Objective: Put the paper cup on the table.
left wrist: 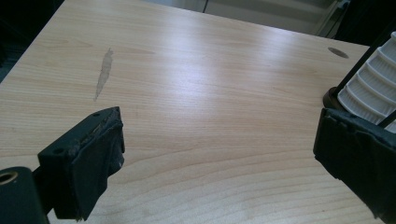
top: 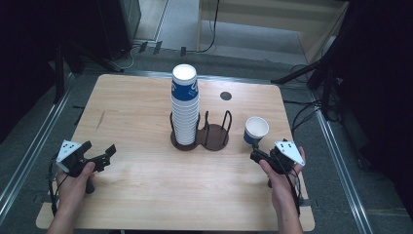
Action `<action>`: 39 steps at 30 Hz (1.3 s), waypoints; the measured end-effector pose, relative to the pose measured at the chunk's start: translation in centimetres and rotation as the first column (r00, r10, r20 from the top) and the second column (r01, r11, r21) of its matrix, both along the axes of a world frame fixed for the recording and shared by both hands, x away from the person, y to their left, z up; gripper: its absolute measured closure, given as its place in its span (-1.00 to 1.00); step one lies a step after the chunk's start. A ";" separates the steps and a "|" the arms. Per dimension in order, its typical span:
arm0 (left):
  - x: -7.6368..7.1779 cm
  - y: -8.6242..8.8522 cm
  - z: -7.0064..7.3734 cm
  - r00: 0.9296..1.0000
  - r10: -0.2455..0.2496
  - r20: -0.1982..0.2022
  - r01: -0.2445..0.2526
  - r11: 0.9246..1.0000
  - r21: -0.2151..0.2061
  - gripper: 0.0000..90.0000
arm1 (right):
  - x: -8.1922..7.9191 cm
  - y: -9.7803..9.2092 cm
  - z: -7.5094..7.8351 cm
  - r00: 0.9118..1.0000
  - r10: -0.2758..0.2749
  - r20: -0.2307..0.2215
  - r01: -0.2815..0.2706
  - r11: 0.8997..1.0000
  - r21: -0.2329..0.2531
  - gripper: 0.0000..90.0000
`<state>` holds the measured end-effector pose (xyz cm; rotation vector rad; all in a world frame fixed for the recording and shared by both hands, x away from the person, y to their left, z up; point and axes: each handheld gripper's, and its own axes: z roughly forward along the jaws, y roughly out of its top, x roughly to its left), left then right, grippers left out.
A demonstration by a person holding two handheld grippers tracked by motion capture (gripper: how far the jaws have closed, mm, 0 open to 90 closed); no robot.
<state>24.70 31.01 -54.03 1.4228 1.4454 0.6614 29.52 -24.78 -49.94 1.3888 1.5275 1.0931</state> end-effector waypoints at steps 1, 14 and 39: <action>-0.1 0.1 0.0 1.000 0.006 -0.007 -0.006 1.000 0.001 -0.94 | -0.3 -0.4 -0.1 1.000 0.007 0.003 -0.007 1.000 -0.007 -1.00; -1.7 0.3 -0.6 1.000 -0.003 -0.019 0.003 1.000 0.028 -0.94 | -2.1 -3.3 -1.3 1.000 -0.010 -0.016 0.010 1.000 -0.028 -1.00; -5.5 4.0 -1.2 0.998 0.028 -0.049 -0.025 0.997 0.069 -0.94 | -6.1 -7.6 -3.6 0.999 -0.011 -0.050 0.010 1.000 -0.015 -1.00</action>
